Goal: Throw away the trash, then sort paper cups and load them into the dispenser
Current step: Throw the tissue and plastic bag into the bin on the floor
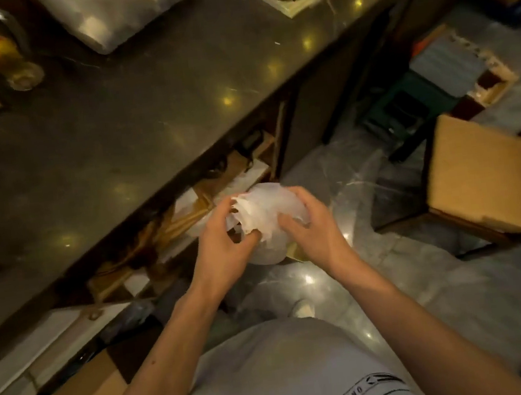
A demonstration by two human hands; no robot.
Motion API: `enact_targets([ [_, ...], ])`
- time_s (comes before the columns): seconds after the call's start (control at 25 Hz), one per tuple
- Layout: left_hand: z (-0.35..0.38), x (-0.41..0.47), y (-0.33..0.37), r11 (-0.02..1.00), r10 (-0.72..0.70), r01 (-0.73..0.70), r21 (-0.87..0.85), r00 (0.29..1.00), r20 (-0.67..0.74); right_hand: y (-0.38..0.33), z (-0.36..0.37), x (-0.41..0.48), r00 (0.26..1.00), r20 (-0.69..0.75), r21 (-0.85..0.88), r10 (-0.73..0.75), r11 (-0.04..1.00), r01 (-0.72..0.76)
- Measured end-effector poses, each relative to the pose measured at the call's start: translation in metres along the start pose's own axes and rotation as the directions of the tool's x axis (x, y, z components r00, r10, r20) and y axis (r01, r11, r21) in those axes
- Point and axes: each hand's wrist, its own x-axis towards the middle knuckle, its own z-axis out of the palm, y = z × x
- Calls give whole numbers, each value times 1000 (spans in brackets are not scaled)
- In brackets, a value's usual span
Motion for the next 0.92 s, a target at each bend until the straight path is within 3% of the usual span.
enact_targets([
  [0.08, 34, -3, 6, 999, -3, 1, 43, 999, 36, 17, -32, -20, 997, 53, 130, 56, 990, -63],
  [0.16, 61, -6, 15, 996, -28, 21, 81, 996, 84, 35, -56, -34, 996, 27, 118, 80, 990, -83],
  [0.32, 83, 0, 17, 991, -39, 22, 133, 991, 128, 66, -86, -38, 970, -229, 63, 86, 995, -74],
  [0.44, 82, 11, 10, 990, -34, 16, 141, 992, 125, 74, -100, -33, 936, -330, 66, 124, 992, -109],
  [0.64, 86, 52, -18, 984, -83, 53, 169, 981, 177, 102, -93, -3, 905, -395, -58, 156, 979, -194],
  [0.92, 109, 145, -110, 946, -296, 245, 212, 920, 256, 162, -68, 75, 848, -481, -224, 223, 904, -364],
])
